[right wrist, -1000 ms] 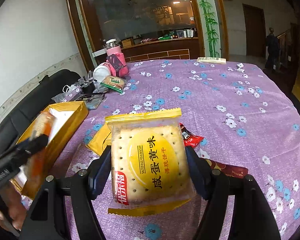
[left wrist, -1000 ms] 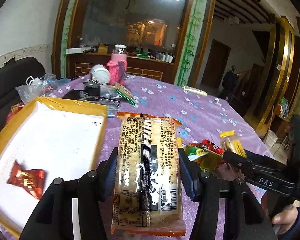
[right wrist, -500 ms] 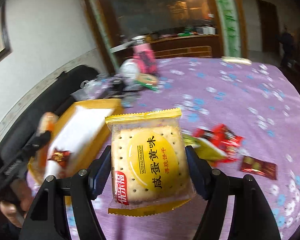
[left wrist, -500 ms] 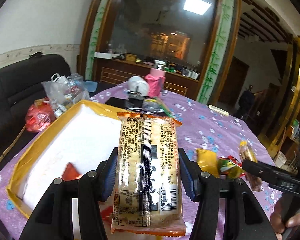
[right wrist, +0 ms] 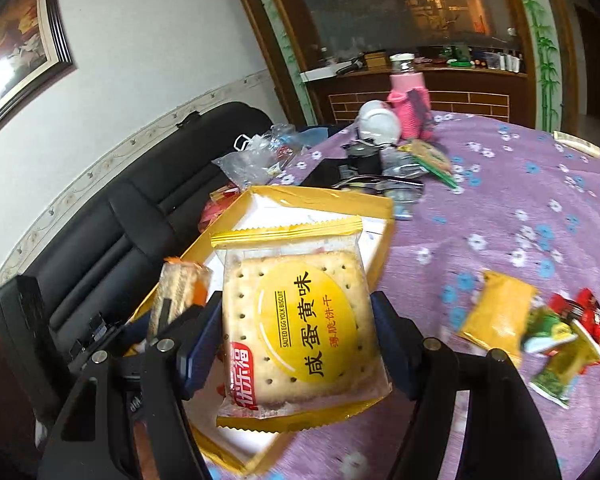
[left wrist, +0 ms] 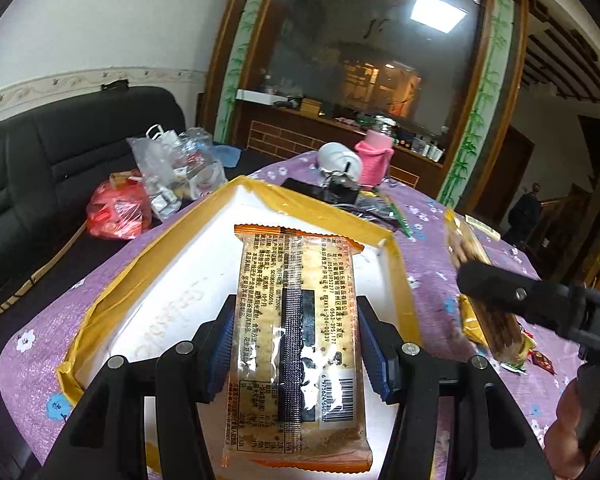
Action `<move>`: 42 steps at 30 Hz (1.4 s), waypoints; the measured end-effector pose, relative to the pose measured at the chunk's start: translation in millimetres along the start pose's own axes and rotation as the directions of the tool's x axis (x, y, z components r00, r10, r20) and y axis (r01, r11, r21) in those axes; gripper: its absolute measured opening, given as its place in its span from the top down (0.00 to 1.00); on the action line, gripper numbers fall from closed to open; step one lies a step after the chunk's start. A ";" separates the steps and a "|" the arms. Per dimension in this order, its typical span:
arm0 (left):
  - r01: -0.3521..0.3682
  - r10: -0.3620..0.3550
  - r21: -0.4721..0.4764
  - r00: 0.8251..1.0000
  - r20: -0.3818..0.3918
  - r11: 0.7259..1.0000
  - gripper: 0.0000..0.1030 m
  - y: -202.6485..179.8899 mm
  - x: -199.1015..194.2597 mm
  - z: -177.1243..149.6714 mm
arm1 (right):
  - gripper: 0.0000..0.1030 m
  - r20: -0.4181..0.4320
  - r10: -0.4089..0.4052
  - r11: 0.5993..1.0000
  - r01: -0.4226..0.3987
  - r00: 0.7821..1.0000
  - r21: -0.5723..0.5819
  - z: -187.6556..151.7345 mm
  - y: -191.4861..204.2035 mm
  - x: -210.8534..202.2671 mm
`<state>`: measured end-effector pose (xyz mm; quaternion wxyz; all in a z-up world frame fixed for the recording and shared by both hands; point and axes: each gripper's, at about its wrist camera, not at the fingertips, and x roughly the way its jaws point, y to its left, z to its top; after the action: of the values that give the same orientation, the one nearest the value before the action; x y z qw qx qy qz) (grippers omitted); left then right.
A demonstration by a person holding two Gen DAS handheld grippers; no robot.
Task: Organize snacks
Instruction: 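Carry the bread pack and biscuit pack over the white box with both grippers, then lower and open the left gripper in the box while the right releases its biscuit pack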
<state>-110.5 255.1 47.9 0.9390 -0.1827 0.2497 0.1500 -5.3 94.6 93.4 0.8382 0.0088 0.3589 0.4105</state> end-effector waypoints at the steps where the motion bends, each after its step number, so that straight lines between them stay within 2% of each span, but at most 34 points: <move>1: -0.002 0.002 -0.002 1.000 -0.002 1.000 0.43 2.4 1.3 0.0 | 0.31 -0.010 0.009 1.000 -0.009 1.000 0.001 1.5 3.9 6.4; 7: -0.015 0.015 -0.012 1.000 -0.018 1.000 0.43 11.0 8.8 -6.0 | 0.31 -0.048 0.025 1.000 -0.025 0.999 -0.005 6.4 23.2 34.7; 16: 0.014 -0.016 -0.031 0.998 -0.058 0.999 0.43 14.6 18.3 -7.3 | 0.31 -0.096 0.013 1.000 -0.011 0.995 0.015 2.2 24.4 62.2; 25: -0.009 0.005 -0.049 0.997 -0.076 0.999 0.43 19.3 24.0 -6.2 | 0.31 -0.110 0.002 0.999 0.003 0.994 0.050 -4.7 14.2 78.8; 28: -0.011 0.007 -0.046 0.996 -0.087 0.999 0.43 18.5 26.3 -6.6 | 0.31 -0.123 0.024 0.997 -0.015 0.992 0.080 -5.4 8.5 82.6; 42: -0.046 0.042 -0.033 0.993 -0.115 0.998 0.43 15.9 34.0 -6.5 | 0.31 -0.147 0.022 0.998 -0.013 0.989 0.062 -10.9 6.8 86.2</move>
<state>-90.8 272.9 20.6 0.9164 -0.2021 0.3041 0.1642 18.3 155.9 36.2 0.8051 0.0070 0.4320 0.4064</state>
